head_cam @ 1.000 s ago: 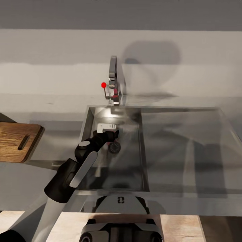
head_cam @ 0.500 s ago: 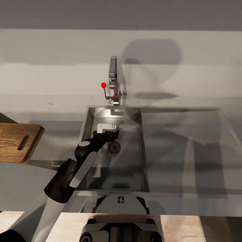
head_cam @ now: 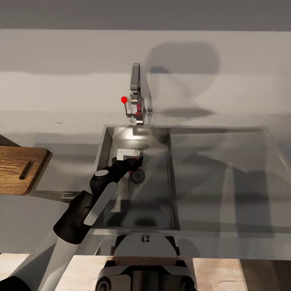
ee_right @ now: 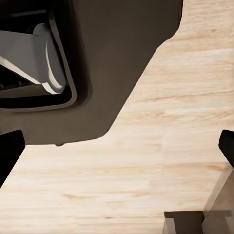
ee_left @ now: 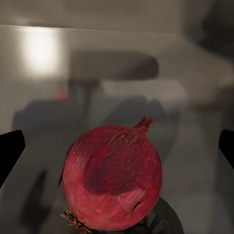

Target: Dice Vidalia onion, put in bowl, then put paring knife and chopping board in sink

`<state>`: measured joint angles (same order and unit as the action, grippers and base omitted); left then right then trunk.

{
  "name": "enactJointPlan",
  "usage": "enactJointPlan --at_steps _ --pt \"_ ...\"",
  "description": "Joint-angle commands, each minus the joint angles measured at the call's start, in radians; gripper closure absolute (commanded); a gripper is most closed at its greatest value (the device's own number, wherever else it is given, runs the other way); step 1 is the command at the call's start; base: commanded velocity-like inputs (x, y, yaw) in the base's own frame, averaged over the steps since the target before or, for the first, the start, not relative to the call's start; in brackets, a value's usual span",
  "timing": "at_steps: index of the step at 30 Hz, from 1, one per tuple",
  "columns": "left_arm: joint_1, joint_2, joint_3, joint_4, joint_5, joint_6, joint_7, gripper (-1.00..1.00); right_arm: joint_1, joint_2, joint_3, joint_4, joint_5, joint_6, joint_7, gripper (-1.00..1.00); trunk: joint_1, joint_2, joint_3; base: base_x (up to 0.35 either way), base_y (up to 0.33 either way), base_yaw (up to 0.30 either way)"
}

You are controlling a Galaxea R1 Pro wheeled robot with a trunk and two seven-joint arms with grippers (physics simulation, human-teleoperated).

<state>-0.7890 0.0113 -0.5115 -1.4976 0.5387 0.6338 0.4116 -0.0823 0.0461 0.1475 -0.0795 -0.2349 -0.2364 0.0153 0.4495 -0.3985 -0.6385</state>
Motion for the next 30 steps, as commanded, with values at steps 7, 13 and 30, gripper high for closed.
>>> enactJointPlan --at_steps 7,13,30 --pt "-0.001 0.0 -0.003 -0.001 0.011 0.001 0.01 -1.0 0.0 0.0 0.007 0.001 -0.011 -0.004 0.002 -1.0 0.0 -0.002 -0.01 0.0 0.0 0.0" --pt "-0.001 0.0 -0.004 0.003 0.011 0.001 0.01 -1.0 0.0 0.0 0.008 0.002 -0.011 -0.004 0.002 -1.0 0.0 -0.002 -0.017 0.0 0.0 0.0" --pt "-0.001 0.001 -0.004 0.005 0.011 0.001 0.01 -1.0 0.0 0.0 0.008 0.002 -0.011 -0.004 0.002 -1.0 0.0 -0.002 -0.038 0.0 0.0 0.0"
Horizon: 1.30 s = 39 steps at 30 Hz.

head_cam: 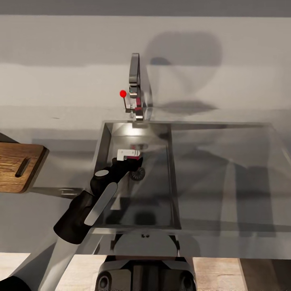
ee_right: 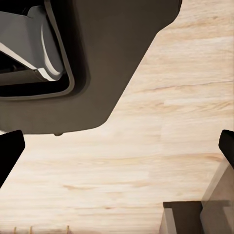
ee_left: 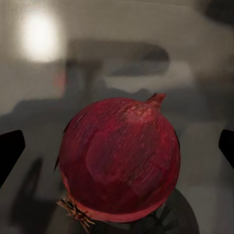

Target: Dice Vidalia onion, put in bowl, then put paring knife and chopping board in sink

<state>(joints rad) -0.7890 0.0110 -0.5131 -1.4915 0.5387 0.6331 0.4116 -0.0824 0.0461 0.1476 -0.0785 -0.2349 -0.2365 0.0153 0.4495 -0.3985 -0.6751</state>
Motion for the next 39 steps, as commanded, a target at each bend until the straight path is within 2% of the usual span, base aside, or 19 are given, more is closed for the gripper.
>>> enactJointPlan --at_steps 1,15,31,32,39 --pt "-0.001 0.001 -0.002 -0.001 0.01 0.001 0.01 -1.0 0.0 0.0 0.007 0.002 -0.011 -0.004 0.002 -1.0 0.0 -0.002 -0.002 0.0 0.0 0.0" --pt "-0.001 0.001 -0.002 0.0 0.01 0.001 0.01 -1.0 0.0 0.001 0.008 0.002 -0.011 -0.004 0.002 -1.0 0.0 -0.002 -0.019 0.0 0.0 0.0" --pt "-0.001 0.001 -0.002 0.004 0.01 0.001 0.01 -1.0 0.0 0.005 0.009 0.002 -0.011 -0.005 0.002 -1.0 0.0 -0.002 -0.02 0.0 0.0 0.0" --pt "-0.001 0.001 -0.002 0.004 0.01 0.001 0.01 1.0 0.0 0.006 0.009 0.002 -0.011 -0.005 0.002 -1.0 0.0 -0.002 -0.02 0.0 0.0 0.0" --pt "-0.001 0.001 -0.001 0.003 0.01 0.001 0.01 1.0 0.0 0.007 0.009 0.001 -0.011 -0.004 0.002 -1.0 0.0 -0.002 -0.02 0.0 0.0 0.0"
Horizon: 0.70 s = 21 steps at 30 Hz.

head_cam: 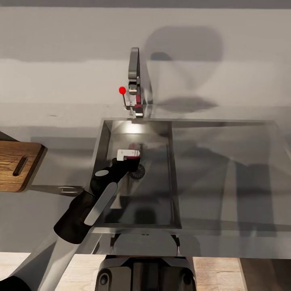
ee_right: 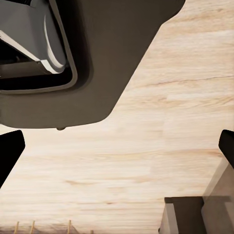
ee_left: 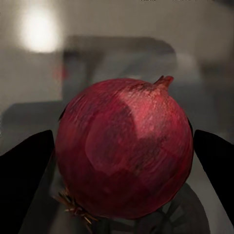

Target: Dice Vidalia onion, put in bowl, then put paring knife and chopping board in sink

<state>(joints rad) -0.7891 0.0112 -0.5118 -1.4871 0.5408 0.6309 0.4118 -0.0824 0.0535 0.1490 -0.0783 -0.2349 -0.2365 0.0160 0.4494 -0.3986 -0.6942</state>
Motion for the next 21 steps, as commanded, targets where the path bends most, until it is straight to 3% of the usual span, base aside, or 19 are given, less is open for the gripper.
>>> enactJointPlan --at_steps 1,21 --pt "-0.001 0.001 -0.002 -0.002 0.008 0.003 0.01 1.0 0.0 0.0 0.007 0.001 -0.011 -0.005 0.002 -1.0 0.001 -0.001 -0.001 0.0 0.0 0.0" --pt "-0.001 -0.011 0.015 -0.064 0.008 0.004 0.01 1.0 0.0 0.0 0.007 0.001 -0.011 -0.005 0.002 -1.0 0.001 -0.001 -0.001 0.0 0.0 0.0"
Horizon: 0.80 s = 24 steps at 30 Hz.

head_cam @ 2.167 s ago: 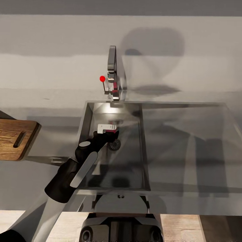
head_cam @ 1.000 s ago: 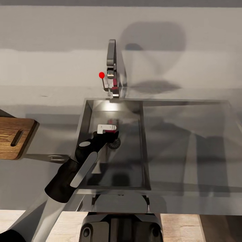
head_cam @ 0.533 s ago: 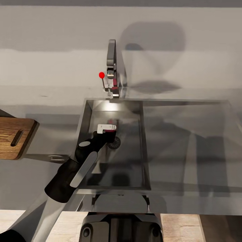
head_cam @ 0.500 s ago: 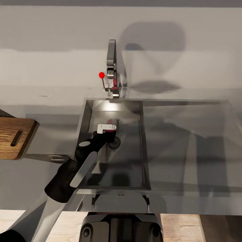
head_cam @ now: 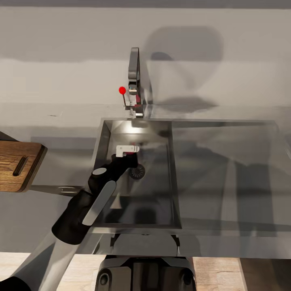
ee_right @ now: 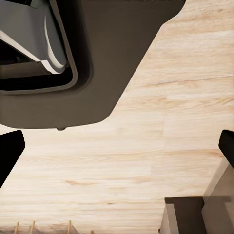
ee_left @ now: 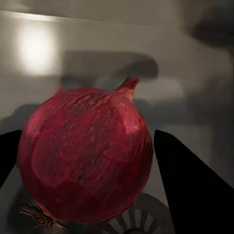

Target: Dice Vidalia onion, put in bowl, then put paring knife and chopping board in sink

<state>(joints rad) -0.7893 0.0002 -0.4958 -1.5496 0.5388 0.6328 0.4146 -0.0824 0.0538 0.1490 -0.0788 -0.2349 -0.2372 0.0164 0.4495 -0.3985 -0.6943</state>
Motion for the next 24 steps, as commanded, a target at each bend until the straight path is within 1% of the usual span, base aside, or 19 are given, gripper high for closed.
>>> enactJointPlan --at_steps 1,4,11,14,15,17,19,20,21,22,23,24 --pt "-0.001 -0.003 -0.001 -0.001 0.01 0.002 0.007 1.0 0.0 0.0 0.007 0.001 -0.011 -0.004 0.002 -1.0 0.001 -0.001 -0.001 0.0 0.0 0.0" --pt "-0.001 -0.015 -0.001 -0.002 0.009 0.001 0.007 1.0 0.0 -0.001 0.006 0.001 -0.011 -0.005 0.002 -1.0 0.001 -0.001 -0.001 0.0 0.0 0.0" --pt "-0.008 -0.029 0.0 -0.003 0.009 -0.004 0.005 1.0 0.0 -0.003 0.005 -0.003 -0.012 -0.005 0.002 -1.0 0.001 -0.001 -0.001 0.0 0.0 0.0" --pt "-0.01 -0.056 -0.001 -0.003 0.009 -0.006 0.004 1.0 0.0 -0.003 0.004 -0.004 -0.012 -0.005 0.002 -1.0 0.001 -0.001 -0.001 0.0 0.0 0.0" --pt "-0.01 -0.059 -0.001 -0.003 0.008 -0.006 0.005 1.0 0.0 -0.003 0.004 -0.004 -0.012 -0.005 0.002 -1.0 0.001 -0.001 -0.001 0.0 0.0 0.0" --pt "-0.012 -0.076 0.0 -0.003 -0.001 -0.018 0.006 1.0 0.0 -0.003 0.004 -0.005 -0.012 -0.005 0.002 -1.0 0.001 -0.001 -0.001 0.0 0.0 0.0" --pt "-0.013 -0.082 -0.001 -0.003 -0.012 -0.046 0.007 1.0 0.0 -0.003 0.004 -0.006 -0.011 -0.005 0.002 -1.0 0.001 -0.001 -0.001 0.0 0.0 0.0" --pt "-0.014 -0.085 -0.001 -0.003 -0.022 -0.078 0.006 1.0 0.0 -0.004 0.004 -0.006 -0.011 -0.005 0.002 -1.0 0.001 -0.001 -0.001 0.0 0.0 0.0" --pt "-0.014 -0.085 0.0 -0.003 -0.043 -0.162 0.006 1.0 0.0 -0.004 0.004 -0.007 -0.011 -0.005 0.002 -1.0 0.001 -0.001 -0.001 0.0 0.0 0.0" --pt "-0.014 -0.085 -0.001 -0.003 -0.054 -0.204 0.006 1.0 0.0 -0.004 0.004 -0.009 -0.011 -0.005 0.002 -1.0 0.001 -0.001 -0.001 0.0 0.0 0.0" --pt "-0.014 -0.085 0.0 -0.003 -0.06 -0.221 0.006 1.0 0.0 -0.005 0.004 -0.01 -0.011 -0.005 0.002 -1.0 0.001 -0.001 -0.001 0.0 0.0 0.0" --pt "-0.014 -0.085 0.0 -0.003 -0.075 -0.248 0.006 1.0 0.0 -0.005 0.004 -0.011 -0.011 -0.005 0.002 -1.0 0.001 -0.001 -0.001 0.0 0.0 0.0"
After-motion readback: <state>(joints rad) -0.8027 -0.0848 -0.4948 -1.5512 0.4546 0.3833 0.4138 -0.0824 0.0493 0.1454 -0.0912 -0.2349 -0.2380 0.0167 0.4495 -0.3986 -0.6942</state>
